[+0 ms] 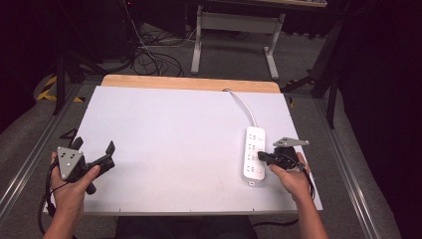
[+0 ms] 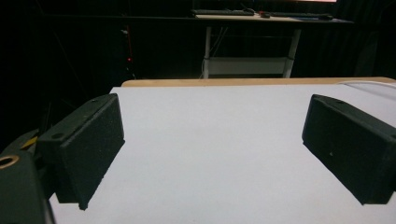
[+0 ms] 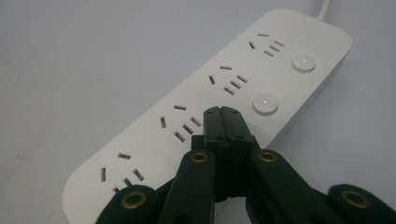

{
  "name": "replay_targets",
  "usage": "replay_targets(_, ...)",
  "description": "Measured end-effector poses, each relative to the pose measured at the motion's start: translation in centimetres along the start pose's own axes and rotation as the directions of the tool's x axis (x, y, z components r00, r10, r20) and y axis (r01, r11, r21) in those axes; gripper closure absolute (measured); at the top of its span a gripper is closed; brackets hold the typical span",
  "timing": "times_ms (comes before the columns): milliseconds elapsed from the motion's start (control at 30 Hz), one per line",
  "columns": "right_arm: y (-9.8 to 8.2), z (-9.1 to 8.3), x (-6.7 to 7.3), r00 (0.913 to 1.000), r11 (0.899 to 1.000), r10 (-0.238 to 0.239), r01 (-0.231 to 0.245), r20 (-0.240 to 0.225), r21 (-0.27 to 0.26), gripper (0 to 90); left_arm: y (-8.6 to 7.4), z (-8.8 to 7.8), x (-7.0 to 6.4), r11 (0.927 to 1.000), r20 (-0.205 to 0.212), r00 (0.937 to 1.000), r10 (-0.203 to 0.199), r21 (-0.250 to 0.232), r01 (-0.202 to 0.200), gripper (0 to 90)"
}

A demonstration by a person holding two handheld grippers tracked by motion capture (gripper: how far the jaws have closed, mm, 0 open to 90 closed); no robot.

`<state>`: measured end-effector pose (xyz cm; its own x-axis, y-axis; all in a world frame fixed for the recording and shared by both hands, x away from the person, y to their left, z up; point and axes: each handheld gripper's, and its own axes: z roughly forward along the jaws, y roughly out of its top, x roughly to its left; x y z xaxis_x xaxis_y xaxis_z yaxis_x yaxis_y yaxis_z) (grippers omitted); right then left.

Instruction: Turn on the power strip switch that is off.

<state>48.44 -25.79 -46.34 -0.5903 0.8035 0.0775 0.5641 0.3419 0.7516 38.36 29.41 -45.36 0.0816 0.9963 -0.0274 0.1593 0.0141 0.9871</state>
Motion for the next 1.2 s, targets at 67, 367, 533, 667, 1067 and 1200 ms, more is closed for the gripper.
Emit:
replay_targets(67, 0.12, 0.01, 0.12, 1.0, 1.0, 0.0, 0.0, 0.005, 0.009, 90.0, -0.01, -0.02, 0.0, 1.0, 0.0, 1.0, 0.002, 0.002, -0.002, 6.2)
replay_targets(367, 0.25, 0.07, 0.49, 0.9994, 1.0, -0.016, 0.015, 0.031, 0.022, 90.0, -0.08, -0.11, 0.09, 1.0, -0.001, 1.0, 0.0, 0.002, 0.0, 6.3)
replay_targets(533, 0.17, 0.07, 0.49, 0.9993, 1.0, -0.012, 0.011, 0.034, 0.021, 90.0, -0.08, -0.2, 0.19, 1.0, -0.002, 1.0, 0.0, 0.007, 0.0, 6.4)
replay_targets(667, 0.03, 0.07, 0.38, 0.9996, 1.0, 0.004, -0.005, 0.027, 0.02, 90.0, -0.11, -0.26, 0.23, 1.0, -0.004, 1.0, -0.005, 0.006, 0.005, 6.4)
replay_targets(1067, -0.08, 0.06, 0.33, 0.9997, 1.0, -0.006, 0.005, 0.023, 0.01, 90.0, -0.12, -0.08, 0.2, 0.9999, -0.001, 1.0, -0.006, 0.012, 0.006, 6.4)
replay_targets(1200, -0.05, 0.07, 0.31, 0.9997, 1.0, -0.004, 0.004, 0.023, 0.009, 90.0, -0.13, -0.05, 0.18, 0.9999, 0.0, 1.0, -0.007, 0.01, 0.007, 6.4)
